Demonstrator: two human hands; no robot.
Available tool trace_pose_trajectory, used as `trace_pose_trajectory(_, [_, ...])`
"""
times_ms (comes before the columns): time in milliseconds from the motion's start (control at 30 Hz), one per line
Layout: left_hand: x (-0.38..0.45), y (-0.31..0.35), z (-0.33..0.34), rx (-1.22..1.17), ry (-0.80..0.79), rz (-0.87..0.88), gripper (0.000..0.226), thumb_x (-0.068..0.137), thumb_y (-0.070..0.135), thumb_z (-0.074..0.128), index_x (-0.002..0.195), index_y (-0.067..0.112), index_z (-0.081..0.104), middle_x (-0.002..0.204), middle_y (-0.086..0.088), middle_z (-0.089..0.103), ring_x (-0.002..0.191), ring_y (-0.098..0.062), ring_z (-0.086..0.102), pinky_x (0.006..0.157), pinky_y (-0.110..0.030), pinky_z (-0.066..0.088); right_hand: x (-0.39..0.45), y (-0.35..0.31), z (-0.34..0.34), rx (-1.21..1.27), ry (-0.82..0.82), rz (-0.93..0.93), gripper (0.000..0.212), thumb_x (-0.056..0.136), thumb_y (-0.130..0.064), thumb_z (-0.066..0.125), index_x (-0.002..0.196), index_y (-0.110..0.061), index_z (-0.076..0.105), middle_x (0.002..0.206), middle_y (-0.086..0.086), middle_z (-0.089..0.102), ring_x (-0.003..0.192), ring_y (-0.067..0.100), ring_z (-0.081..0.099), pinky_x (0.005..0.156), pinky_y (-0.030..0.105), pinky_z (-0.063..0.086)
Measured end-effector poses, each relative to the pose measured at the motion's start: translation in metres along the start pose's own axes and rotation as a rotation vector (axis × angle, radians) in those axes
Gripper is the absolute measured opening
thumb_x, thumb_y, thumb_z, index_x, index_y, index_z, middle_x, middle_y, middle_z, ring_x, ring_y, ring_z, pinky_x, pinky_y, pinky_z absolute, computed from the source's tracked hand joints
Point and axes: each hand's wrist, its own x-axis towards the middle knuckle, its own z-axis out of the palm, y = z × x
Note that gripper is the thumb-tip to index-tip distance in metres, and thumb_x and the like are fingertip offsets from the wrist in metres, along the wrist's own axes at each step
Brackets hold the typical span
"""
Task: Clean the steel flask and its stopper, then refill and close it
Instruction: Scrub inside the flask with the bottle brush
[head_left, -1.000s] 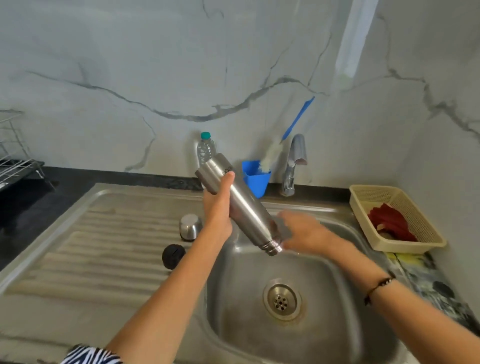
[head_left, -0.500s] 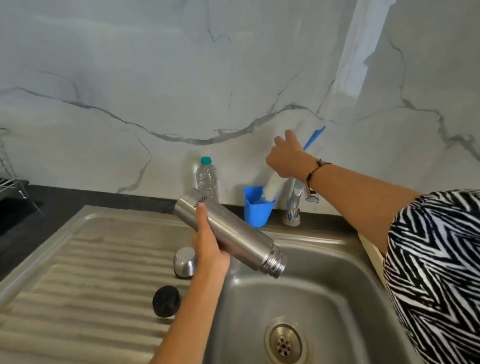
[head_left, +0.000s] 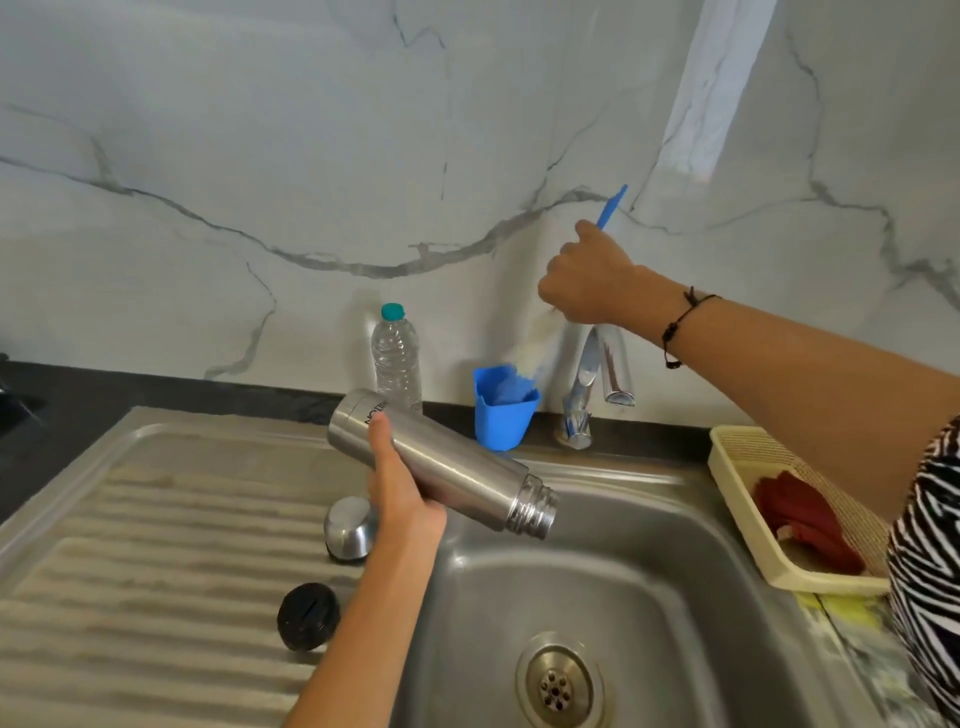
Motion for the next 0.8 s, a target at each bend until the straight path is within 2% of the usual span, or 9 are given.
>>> trace_pose_trajectory(67, [0.0, -0.001, -0.001, -0.015, 0.005, 0.0, 0.06, 0.074, 0.055, 0.072, 0.119, 0.02, 0.057, 0.109, -0.01, 0.069, 0.096, -0.028, 0.067, 0.085, -0.046, 0.055, -0.004, 0.0, -0.006, -0.014, 0.009, 0.021, 0.033, 0.087, -0.003, 0.045, 0.058, -0.015, 0.033, 0.057, -0.001, 0.036, 0.066, 0.02, 0.048, 0.074, 0.035, 0.028])
trace_pose_trajectory(167, [-0.003, -0.001, -0.003, -0.024, 0.011, 0.006, 0.058, 0.074, 0.053, 0.072, 0.117, 0.018, 0.056, 0.109, -0.01, 0.068, 0.098, -0.028, 0.066, 0.09, -0.049, 0.053, -0.011, -0.002, -0.012, -0.026, 0.019, 0.052, 0.033, 0.087, -0.002, 0.045, 0.058, -0.014, 0.035, 0.062, -0.001, 0.048, 0.066, 0.02, 0.048, 0.074, 0.035, 0.027])
trace_pose_trajectory(333, [-0.016, 0.0, -0.005, -0.013, 0.003, 0.002, 0.049, 0.078, 0.05, 0.071, 0.111, 0.019, 0.053, 0.11, -0.01, 0.066, 0.098, -0.028, 0.065, 0.09, -0.047, 0.052, -0.029, -0.001, -0.025, -0.032, 0.019, 0.093, 0.033, 0.088, -0.002, 0.044, 0.059, -0.013, 0.034, 0.058, 0.0, 0.042, 0.069, 0.021, 0.046, 0.088, 0.038, 0.035])
trace_pose_trajectory(400, [-0.021, 0.001, -0.006, -0.017, -0.002, -0.002, 0.052, 0.078, 0.05, 0.071, 0.115, 0.019, 0.052, 0.11, -0.011, 0.066, 0.098, -0.028, 0.064, 0.09, -0.047, 0.053, -0.037, 0.002, -0.028, -0.015, 0.032, 0.14, 0.029, 0.088, -0.002, 0.044, 0.061, -0.013, 0.039, 0.061, 0.001, 0.045, 0.069, 0.022, 0.046, 0.091, 0.04, 0.035])
trace_pose_trajectory(533, [-0.036, 0.013, -0.007, -0.054, -0.005, 0.004, 0.065, 0.077, 0.053, 0.071, 0.124, 0.017, 0.046, 0.106, -0.013, 0.064, 0.095, -0.029, 0.063, 0.09, -0.049, 0.052, -0.071, 0.003, -0.038, 0.129, 0.094, 0.31, 0.019, 0.087, -0.004, 0.046, 0.081, -0.015, 0.06, 0.063, -0.001, 0.044, 0.065, 0.02, 0.045, 0.074, 0.036, 0.031])
trace_pose_trajectory(633, [-0.042, 0.034, -0.013, -0.117, 0.002, 0.024, 0.065, 0.077, 0.056, 0.069, 0.126, 0.021, 0.044, 0.105, -0.011, 0.062, 0.093, -0.028, 0.062, 0.088, -0.048, 0.051, -0.111, -0.01, -0.043, 0.33, 0.177, 0.48, 0.021, 0.087, -0.006, 0.046, 0.093, -0.017, 0.063, 0.069, 0.001, 0.045, 0.063, 0.022, 0.041, 0.069, 0.034, 0.027])
trace_pose_trajectory(733, [-0.045, 0.058, -0.022, -0.179, 0.022, 0.088, 0.077, 0.075, 0.059, 0.07, 0.136, 0.022, 0.04, 0.121, -0.007, 0.059, 0.105, -0.027, 0.059, 0.102, -0.048, 0.045, -0.153, -0.047, -0.035, 0.521, 0.307, 0.659, 0.023, 0.076, 0.001, 0.05, 0.091, -0.012, 0.063, 0.06, 0.006, 0.044, 0.054, 0.022, 0.037, 0.061, 0.033, 0.029])
trace_pose_trajectory(800, [-0.046, 0.07, -0.031, -0.196, 0.042, 0.149, 0.076, 0.077, 0.058, 0.067, 0.137, 0.022, 0.04, 0.118, -0.006, 0.059, 0.101, -0.025, 0.059, 0.101, -0.047, 0.046, -0.175, -0.086, -0.025, 0.653, 0.343, 0.775, 0.028, 0.066, 0.005, 0.055, 0.088, -0.009, 0.064, 0.057, 0.01, 0.05, 0.047, 0.024, 0.039, 0.054, 0.031, 0.029])
